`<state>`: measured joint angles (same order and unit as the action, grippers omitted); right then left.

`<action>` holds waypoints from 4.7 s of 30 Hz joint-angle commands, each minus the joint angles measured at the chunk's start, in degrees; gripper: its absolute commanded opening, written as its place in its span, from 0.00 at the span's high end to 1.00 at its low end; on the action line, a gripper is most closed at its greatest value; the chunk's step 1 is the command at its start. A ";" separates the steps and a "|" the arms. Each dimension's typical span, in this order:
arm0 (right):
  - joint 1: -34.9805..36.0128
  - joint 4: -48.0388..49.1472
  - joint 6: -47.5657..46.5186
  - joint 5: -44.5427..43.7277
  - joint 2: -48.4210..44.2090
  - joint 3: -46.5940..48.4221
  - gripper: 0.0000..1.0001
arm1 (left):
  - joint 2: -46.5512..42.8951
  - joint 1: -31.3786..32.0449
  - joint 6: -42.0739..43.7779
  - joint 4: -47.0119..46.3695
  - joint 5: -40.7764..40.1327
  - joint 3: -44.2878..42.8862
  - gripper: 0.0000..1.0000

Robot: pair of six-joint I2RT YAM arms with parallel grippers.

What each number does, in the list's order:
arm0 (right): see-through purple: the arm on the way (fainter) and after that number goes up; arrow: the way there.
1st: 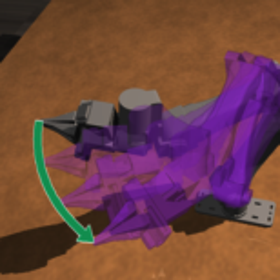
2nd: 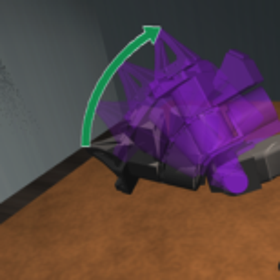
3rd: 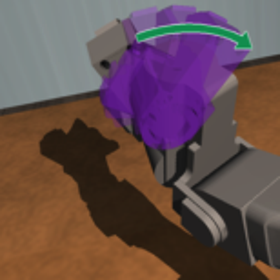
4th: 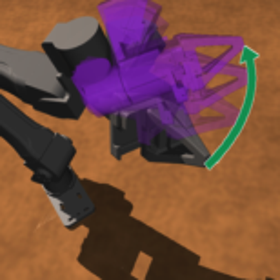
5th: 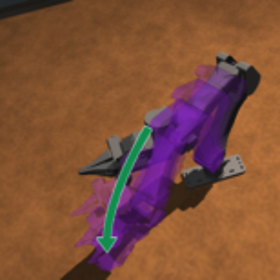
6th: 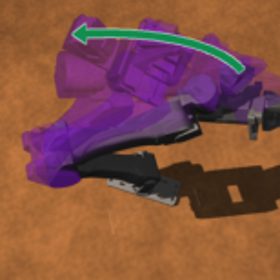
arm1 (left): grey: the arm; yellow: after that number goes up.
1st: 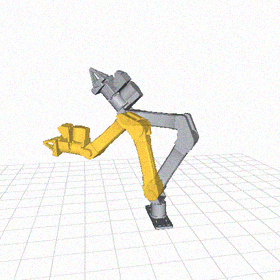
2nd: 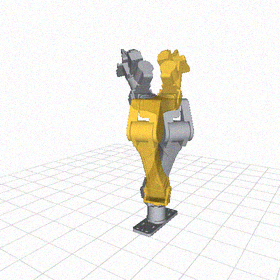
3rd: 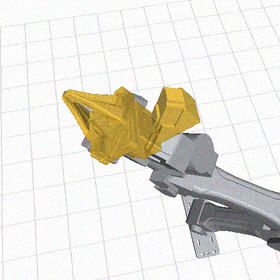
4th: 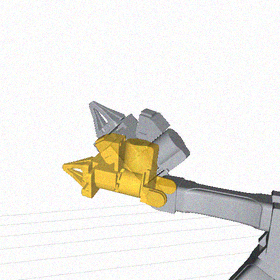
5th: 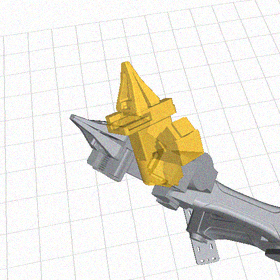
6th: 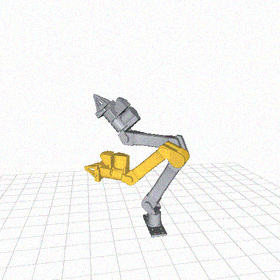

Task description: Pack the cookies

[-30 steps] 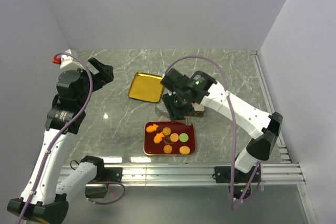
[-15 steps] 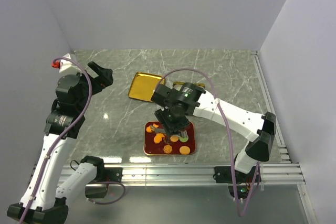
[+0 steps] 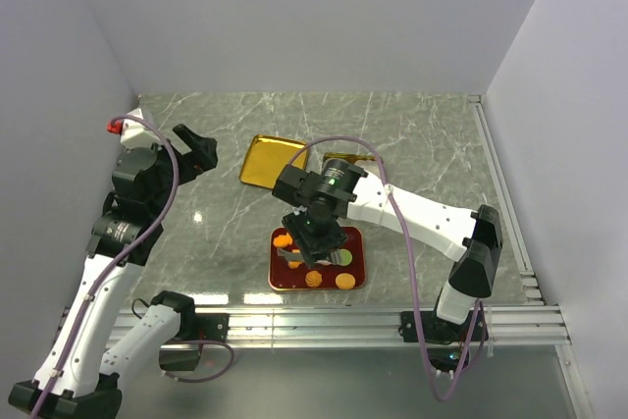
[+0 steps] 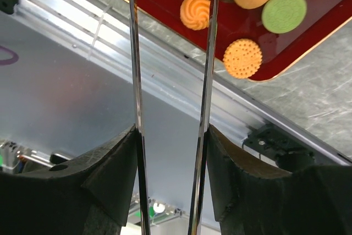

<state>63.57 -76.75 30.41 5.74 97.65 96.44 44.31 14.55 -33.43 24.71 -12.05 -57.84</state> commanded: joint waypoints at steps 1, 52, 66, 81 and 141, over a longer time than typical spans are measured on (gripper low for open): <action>0.50 -5.95 0.87 2.52 -0.26 0.50 0.43 | -1.33 0.92 1.53 -1.24 -1.39 0.89 0.01; 2.79 -6.04 2.46 2.44 5.36 -0.82 0.60 | -4.94 5.23 5.48 -0.63 -7.98 4.05 0.00; 2.70 -6.04 6.85 -2.57 1.06 0.85 0.64 | -3.01 5.58 5.22 -0.72 -7.11 2.65 0.00; 1.03 -6.04 8.08 -5.56 -1.93 4.97 0.63 | 0.51 5.76 4.51 0.07 -5.17 -2.36 0.01; -36.50 1.95 -9.85 -13.65 5.27 4.10 0.64 | 4.29 5.67 4.25 3.24 -6.14 -9.39 0.01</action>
<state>27.68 -76.25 21.30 -6.50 102.45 100.09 49.58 19.99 -29.65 28.18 -16.97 -65.73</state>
